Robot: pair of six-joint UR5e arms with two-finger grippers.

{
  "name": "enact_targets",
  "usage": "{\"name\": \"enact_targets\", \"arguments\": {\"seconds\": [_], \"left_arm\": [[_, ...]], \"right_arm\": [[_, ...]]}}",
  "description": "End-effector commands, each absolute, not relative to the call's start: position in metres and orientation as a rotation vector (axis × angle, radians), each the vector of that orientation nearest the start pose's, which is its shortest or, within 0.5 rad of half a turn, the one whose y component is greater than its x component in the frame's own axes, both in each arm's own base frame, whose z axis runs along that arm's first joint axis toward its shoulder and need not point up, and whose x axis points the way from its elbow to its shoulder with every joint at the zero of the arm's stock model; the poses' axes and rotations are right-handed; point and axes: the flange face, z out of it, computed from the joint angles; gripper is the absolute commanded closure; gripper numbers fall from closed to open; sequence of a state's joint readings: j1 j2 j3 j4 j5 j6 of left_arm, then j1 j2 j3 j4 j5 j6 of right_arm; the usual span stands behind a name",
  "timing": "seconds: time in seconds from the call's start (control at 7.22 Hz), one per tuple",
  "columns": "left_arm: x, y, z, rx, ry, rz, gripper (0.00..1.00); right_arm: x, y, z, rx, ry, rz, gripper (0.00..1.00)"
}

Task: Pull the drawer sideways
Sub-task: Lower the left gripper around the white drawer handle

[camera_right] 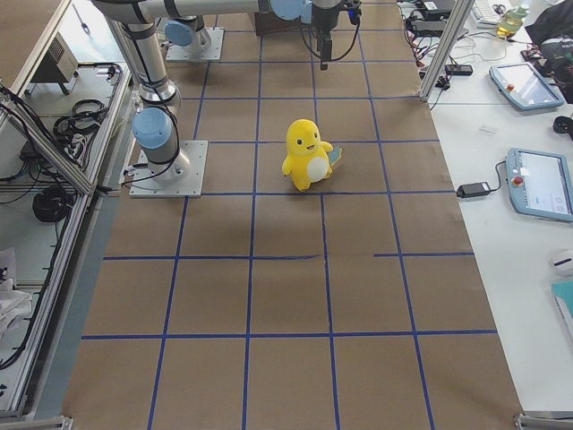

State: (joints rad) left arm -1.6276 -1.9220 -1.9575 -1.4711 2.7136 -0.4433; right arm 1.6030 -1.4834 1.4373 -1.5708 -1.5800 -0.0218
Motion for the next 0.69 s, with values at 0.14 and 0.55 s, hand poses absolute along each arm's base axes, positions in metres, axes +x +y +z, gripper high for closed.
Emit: {"name": "enact_targets", "arguments": {"seconds": [0.14,0.55], "left_arm": [[-0.0706,-0.4897,0.2061,0.028,1.924,0.3,0.29],[-0.0706,-0.4897,0.2061,0.028,1.924,0.3,0.38]], "right_arm": [[0.1495,-0.5285,0.509,-0.084,3.149,-0.073,0.0],[0.1495,-0.5285,0.509,-0.084,3.149,-0.073,0.0]]}}
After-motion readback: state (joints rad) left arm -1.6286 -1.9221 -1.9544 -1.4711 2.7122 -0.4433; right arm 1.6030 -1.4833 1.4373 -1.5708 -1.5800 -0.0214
